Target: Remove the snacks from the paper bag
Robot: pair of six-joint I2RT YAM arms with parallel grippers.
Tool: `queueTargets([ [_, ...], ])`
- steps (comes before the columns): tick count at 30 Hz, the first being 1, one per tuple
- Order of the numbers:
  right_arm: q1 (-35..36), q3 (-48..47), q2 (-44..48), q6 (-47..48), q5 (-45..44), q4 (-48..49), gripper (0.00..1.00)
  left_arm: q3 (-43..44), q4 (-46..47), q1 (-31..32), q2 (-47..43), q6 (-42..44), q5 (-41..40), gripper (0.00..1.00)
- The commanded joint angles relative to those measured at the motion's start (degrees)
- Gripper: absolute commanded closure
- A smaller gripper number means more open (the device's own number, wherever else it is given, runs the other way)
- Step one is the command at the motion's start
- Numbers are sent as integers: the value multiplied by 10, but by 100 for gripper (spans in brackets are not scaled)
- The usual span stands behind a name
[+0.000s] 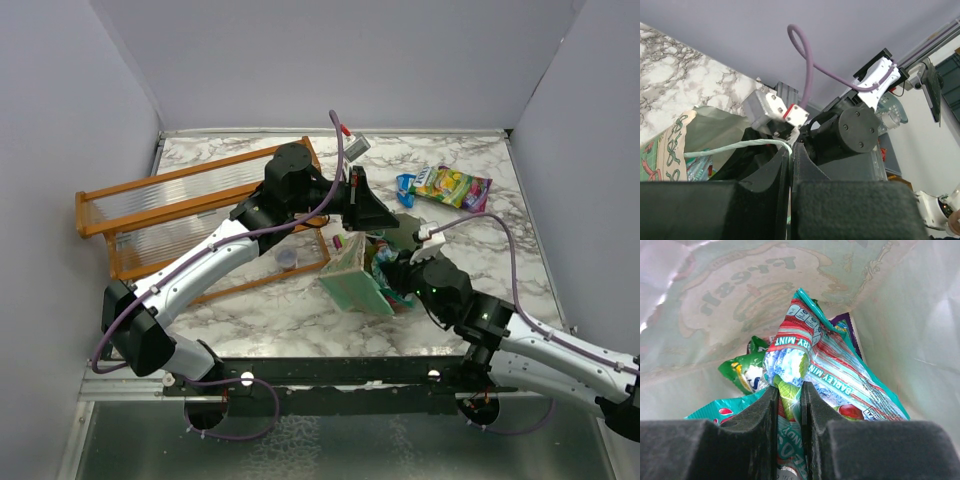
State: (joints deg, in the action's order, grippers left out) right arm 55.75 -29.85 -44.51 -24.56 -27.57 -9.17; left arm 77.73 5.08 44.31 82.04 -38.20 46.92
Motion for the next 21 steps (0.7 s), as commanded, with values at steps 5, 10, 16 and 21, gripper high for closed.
queueTargets([
  [5, -1, -33, 72, 2, 59, -58, 99, -14, 16, 2, -21, 9, -2, 100],
  [10, -2, -75, 104, -10, 57, -108, 99, -18, 15, 1, -24, 10, -5, 100],
  [16, -1, -129, 146, -20, 59, -129, 99, -23, 16, 1, -29, 13, -6, 100],
  [21, -1, -172, 156, -18, 76, -152, 99, -23, 9, 1, -31, 17, -7, 100],
])
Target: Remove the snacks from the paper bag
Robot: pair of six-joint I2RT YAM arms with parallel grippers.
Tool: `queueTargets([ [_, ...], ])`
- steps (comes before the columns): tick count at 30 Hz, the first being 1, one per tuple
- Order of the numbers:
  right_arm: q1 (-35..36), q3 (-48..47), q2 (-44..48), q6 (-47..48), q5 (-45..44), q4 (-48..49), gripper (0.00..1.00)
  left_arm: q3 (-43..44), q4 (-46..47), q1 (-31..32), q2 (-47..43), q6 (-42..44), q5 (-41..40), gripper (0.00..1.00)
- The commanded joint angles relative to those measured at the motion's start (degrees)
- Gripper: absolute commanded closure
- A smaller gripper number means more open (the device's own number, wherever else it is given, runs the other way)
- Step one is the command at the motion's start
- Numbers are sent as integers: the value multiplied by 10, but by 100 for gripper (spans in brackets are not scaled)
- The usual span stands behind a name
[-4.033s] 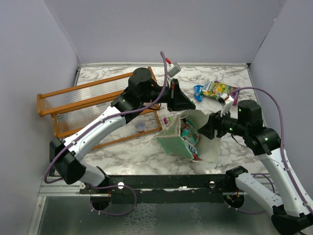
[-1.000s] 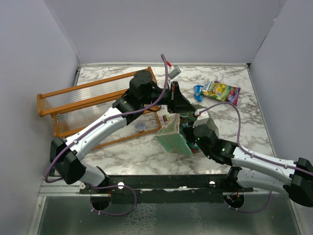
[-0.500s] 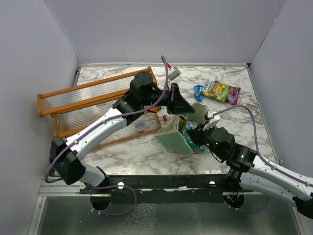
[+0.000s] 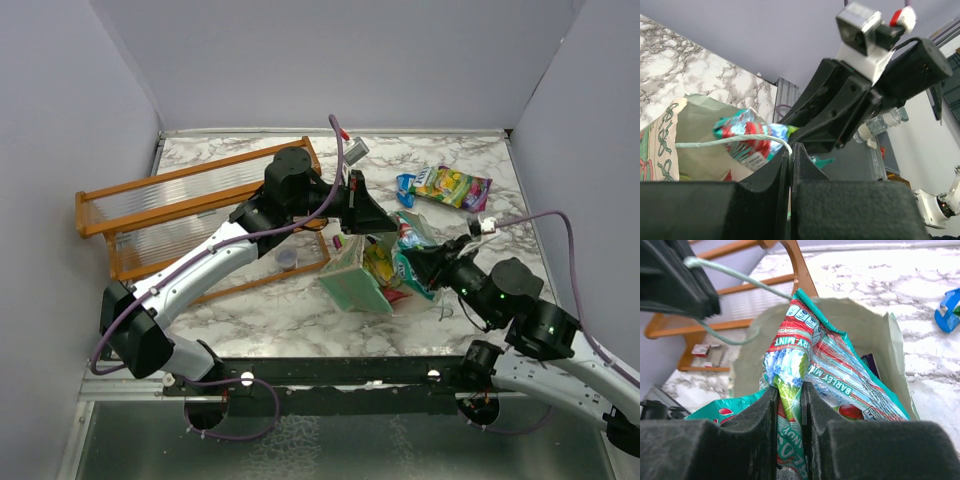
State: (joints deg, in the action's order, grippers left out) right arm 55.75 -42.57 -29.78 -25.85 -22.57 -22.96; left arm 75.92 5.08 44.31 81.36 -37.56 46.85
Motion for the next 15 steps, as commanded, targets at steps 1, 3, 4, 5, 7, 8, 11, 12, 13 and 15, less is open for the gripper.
queueTargets([
  [1, -1, -56, 9, -4, 27, -23, 99, -5, 6, 1, -25, 13, -7, 100],
  [3, -1, -81, 12, 2, 25, -40, 99, -5, 2, 1, -25, 17, -7, 100],
  [4, -1, -95, 14, 8, 22, -48, 99, -5, -2, 1, -25, 19, -9, 100],
  [5, -1, -107, 16, 17, 19, -54, 99, -4, -4, 1, -25, 21, -10, 100],
  [7, -1, -131, 23, 47, 13, -63, 99, -2, -9, 1, -25, 26, -11, 100],
  [8, 0, -139, 26, 74, 9, -61, 99, -3, -10, 1, -25, 27, -11, 100],
  [11, -2, -170, 26, 140, -35, -65, 99, -3, -11, 1, -27, 28, -11, 100],
  [12, -1, -184, 22, 159, -50, -65, 99, -3, -11, 1, -27, 29, -11, 100],
  [13, -1, -196, 17, 185, -69, -59, 99, -3, -12, 1, -27, 30, -10, 100],
  [15, -1, -214, 4, 228, -98, -38, 99, -4, -14, 1, -27, 30, -11, 100],
])
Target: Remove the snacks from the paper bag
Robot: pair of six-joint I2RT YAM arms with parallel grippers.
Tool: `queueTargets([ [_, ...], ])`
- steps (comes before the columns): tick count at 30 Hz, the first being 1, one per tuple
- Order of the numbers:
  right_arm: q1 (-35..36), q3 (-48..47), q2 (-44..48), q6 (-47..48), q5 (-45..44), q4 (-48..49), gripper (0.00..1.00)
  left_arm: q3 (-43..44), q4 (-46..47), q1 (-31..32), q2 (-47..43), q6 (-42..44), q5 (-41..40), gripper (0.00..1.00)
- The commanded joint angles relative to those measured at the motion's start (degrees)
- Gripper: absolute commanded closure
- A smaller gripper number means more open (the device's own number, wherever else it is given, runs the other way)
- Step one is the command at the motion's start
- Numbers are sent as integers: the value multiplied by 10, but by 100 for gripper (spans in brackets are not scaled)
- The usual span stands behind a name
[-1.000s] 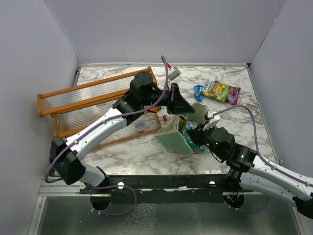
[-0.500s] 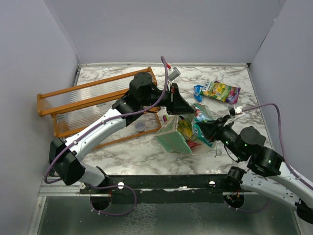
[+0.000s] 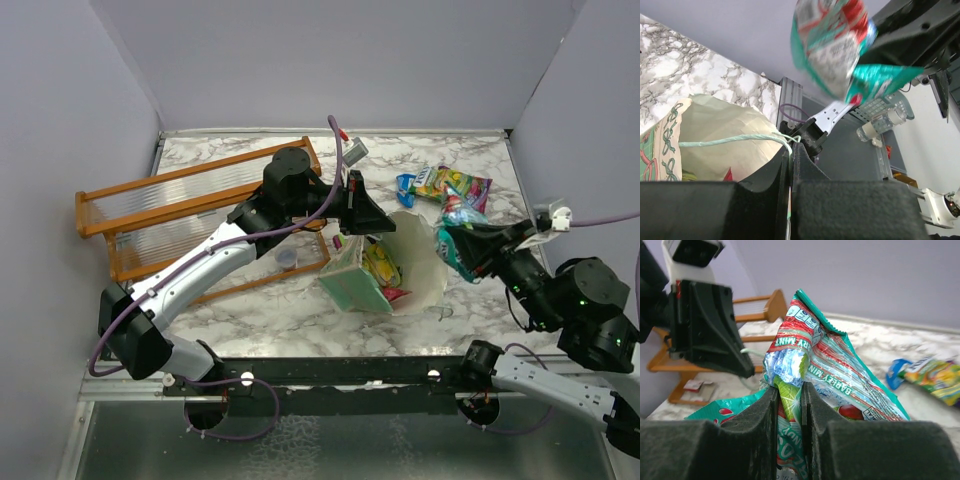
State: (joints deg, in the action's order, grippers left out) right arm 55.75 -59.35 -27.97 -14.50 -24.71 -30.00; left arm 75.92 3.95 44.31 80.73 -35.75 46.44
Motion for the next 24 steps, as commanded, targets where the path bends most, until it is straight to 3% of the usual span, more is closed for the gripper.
queueTargets([
  [1, -1, -54, -26, 136, -89, 42, 99, -3, -3, 1, -21, 12, -7, 100],
  [9, -1, -101, -159, 258, -245, 165, 99, -1, -7, 2, -25, 13, -11, 100],
  [16, -7, -76, -267, 392, -276, 368, 99, -11, 15, 1, -21, -10, -11, 100],
  [19, -62, -93, -314, 357, -236, 371, 99, -20, 40, 1, -20, -29, -7, 100],
  [24, -258, -169, -422, 184, -72, 212, 99, -6, 11, 2, -5, -28, 11, 100],
])
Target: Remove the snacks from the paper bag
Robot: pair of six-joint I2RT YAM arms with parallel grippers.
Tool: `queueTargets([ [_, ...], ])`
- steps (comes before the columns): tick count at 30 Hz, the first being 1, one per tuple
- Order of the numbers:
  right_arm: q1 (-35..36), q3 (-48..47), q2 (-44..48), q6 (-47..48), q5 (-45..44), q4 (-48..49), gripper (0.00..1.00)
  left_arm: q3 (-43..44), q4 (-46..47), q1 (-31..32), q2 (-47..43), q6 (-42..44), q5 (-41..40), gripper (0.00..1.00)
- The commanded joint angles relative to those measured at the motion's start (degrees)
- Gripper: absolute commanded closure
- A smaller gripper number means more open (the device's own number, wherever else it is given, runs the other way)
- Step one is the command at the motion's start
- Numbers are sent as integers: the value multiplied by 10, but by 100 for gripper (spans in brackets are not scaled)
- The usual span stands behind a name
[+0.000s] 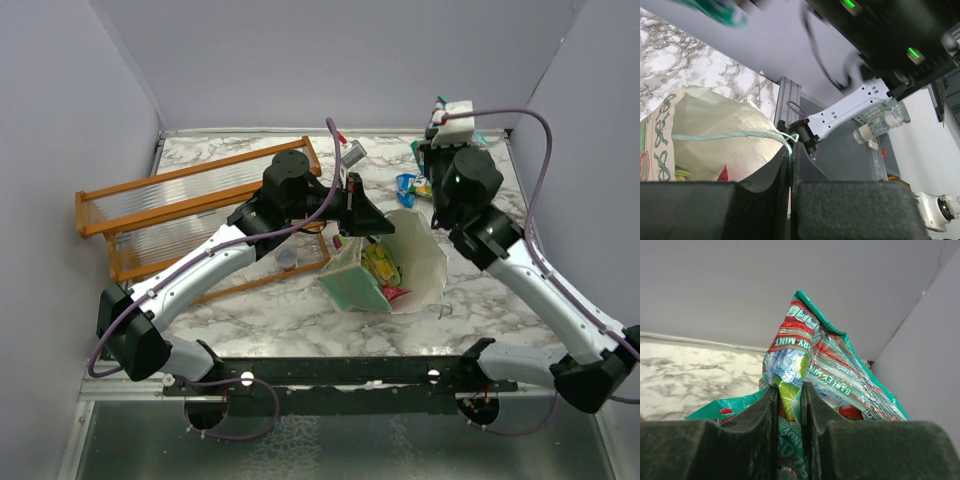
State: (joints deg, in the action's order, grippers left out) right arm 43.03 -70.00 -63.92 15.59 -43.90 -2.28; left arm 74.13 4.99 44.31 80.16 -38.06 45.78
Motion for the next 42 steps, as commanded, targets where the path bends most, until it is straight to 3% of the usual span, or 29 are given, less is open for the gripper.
queueTargets([
  [1, -152, -71, -86, -126, 120, -73, 99, 15, -9, 2, 2, 2, 19, 100],
  [4, -191, -84, -159, -136, 88, -79, 99, 11, -4, 3, 0, -3, 25, 100],
  [15, -361, -64, -337, -180, 232, 15, 99, -26, 25, 6, -29, -29, -43, 100],
  [26, -395, -143, -490, -198, 275, -24, 95, -2, 13, 7, -23, -43, -44, 100],
  [32, -395, -111, -473, -215, 325, -63, 57, -10, 69, 8, -23, -48, -10, 100],
  [38, -395, -59, -365, -230, 367, -116, 20, 0, 78, 13, -18, -38, 20, 100],
  [42, -395, 18, -240, -256, 450, -117, 11, -12, 79, 14, -26, -25, 25, 100],
])
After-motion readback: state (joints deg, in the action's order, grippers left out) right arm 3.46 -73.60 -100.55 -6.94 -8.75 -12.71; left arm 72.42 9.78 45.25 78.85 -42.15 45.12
